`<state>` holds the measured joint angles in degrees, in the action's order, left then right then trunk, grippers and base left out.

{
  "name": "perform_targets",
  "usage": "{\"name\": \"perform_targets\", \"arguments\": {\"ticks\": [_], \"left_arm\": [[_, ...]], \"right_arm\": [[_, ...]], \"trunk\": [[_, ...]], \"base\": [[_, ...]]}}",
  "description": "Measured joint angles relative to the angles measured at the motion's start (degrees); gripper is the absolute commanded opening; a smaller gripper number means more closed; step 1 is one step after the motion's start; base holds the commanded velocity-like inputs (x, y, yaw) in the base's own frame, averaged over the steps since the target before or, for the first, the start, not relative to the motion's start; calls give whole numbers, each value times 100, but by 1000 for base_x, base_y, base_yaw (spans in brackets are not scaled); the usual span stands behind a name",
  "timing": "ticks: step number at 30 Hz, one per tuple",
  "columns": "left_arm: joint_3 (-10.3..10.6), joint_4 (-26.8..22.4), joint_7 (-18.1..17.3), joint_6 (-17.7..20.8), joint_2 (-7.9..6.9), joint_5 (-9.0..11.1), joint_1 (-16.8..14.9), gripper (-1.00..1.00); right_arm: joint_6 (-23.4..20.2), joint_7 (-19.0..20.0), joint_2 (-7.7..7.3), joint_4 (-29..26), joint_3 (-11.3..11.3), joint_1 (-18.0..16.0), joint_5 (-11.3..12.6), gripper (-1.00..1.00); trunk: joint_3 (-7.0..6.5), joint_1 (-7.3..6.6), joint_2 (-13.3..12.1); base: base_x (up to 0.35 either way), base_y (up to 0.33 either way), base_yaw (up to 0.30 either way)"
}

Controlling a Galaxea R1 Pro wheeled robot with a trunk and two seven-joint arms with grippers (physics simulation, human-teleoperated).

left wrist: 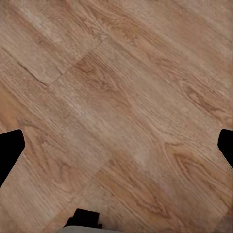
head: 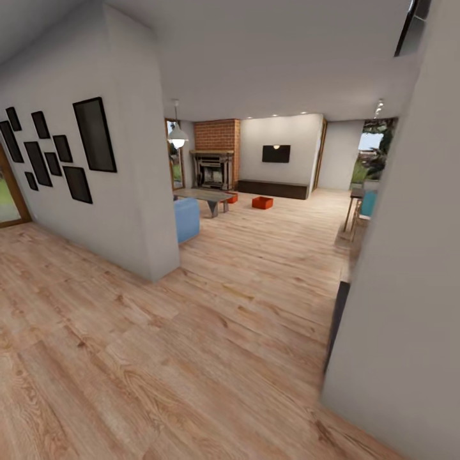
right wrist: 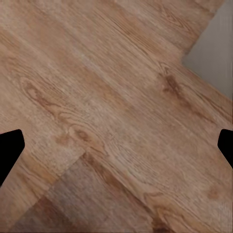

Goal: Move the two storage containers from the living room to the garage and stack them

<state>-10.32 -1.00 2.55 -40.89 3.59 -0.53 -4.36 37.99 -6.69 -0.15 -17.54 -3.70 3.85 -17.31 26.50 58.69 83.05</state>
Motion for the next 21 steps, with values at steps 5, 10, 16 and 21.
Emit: {"name": "perform_targets", "arguments": {"ticks": [5,10,16,21], "left_arm": [[0,0,0,0,0,0,0,100],[0,0,0,1,0,0,0,100],[0,0,0,1,0,0,0,100],[-1,0,0,0,-3,0,0,100]], "right_arm": [[6,0,1,-1,0,0,0,100],[9,0,-3,-1,-1,0,0,100],[-5,0,1,1,5,0,-15,100],[-1,-1,0,-2,3,0,-16,100]], "trunk": [[-1,0,0],[-1,0,0],[-1,0,0],[-1,0,0]], "base": [[316,1,0],[317,0,0],[316,1,0],[316,102,0]]}}
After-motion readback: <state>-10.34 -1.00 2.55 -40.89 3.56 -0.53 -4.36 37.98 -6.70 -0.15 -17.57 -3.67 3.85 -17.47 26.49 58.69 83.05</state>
